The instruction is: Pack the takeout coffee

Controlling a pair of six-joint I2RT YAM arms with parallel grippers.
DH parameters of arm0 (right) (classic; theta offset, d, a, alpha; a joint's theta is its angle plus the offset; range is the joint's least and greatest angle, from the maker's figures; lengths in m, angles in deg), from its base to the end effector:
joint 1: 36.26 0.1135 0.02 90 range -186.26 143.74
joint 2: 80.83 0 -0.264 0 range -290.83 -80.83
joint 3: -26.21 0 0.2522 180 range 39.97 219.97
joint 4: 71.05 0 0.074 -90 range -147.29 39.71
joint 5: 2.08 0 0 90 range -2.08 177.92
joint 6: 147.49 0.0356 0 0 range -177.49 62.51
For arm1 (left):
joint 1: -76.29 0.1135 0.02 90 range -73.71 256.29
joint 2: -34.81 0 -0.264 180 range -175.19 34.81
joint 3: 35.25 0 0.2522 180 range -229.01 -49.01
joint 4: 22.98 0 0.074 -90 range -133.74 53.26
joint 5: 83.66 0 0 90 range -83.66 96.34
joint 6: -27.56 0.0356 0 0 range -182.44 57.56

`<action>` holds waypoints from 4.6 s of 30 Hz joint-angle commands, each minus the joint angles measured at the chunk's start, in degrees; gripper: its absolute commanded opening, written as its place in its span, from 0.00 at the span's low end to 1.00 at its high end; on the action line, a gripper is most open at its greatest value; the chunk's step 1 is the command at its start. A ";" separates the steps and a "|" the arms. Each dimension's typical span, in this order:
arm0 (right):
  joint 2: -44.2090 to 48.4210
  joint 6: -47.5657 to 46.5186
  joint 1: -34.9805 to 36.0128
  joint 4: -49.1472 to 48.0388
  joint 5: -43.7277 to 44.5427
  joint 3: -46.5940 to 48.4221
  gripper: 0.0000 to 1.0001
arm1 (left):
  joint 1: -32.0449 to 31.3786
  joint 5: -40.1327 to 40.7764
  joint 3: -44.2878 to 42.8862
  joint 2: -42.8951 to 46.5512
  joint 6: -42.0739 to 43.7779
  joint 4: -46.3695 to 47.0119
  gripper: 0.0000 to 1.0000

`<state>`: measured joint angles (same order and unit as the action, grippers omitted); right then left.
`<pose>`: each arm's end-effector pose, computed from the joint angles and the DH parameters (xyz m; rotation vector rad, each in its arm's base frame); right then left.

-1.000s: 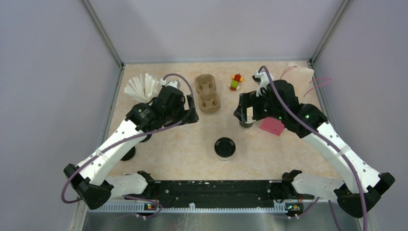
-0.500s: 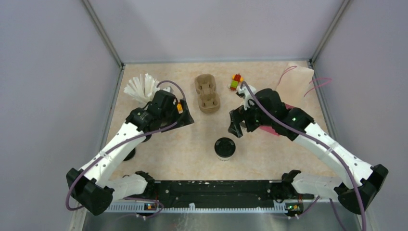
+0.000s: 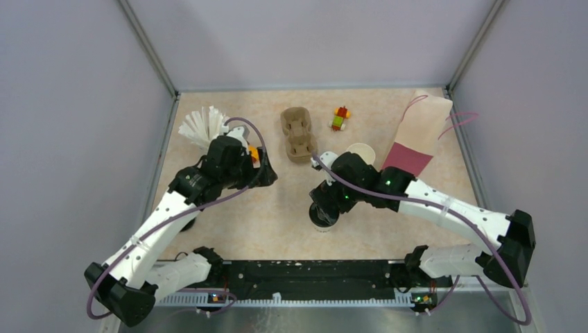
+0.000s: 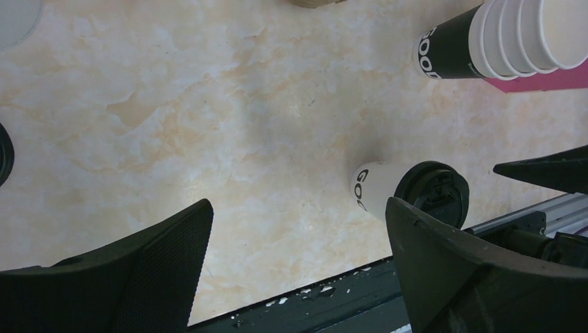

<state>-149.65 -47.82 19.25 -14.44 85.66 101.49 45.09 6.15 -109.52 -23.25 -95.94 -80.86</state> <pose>0.1378 0.2031 0.3039 -0.9996 2.3177 0.5347 0.1748 -0.1060 0.3351 -0.0458 2.3685 -0.5721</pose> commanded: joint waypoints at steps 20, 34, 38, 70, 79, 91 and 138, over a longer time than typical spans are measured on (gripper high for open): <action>-9.97 6.00 5.17 -3.08 10.51 1.16 0.95 | 0.00 1.02 4.90 8.36 1.01 2.02 0.99; -9.40 7.91 5.61 -1.31 11.44 5.22 0.84 | 0.01 0.99 5.44 7.14 3.88 3.07 0.99; -8.94 8.00 5.91 -0.11 13.88 5.37 0.83 | 0.00 0.69 5.31 6.12 4.46 3.78 0.99; -5.58 30.35 -5.14 17.74 40.09 -3.17 0.84 | 0.05 -5.28 3.08 -3.27 9.94 11.07 0.99; -4.81 31.88 -5.23 17.76 38.97 -3.01 0.95 | 0.08 -5.08 1.09 -5.45 12.20 10.46 0.99; -3.70 28.60 -5.23 26.68 39.33 8.59 0.97 | 0.17 0.57 0.78 -6.77 9.76 9.49 0.99; 7.82 9.75 -4.23 15.33 29.47 16.88 0.88 | 38.76 18.95 5.30 -16.65 -44.69 -9.81 0.90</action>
<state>-143.07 -36.76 14.35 1.89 113.79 116.86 82.57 22.92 -102.33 -38.74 -139.15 -92.34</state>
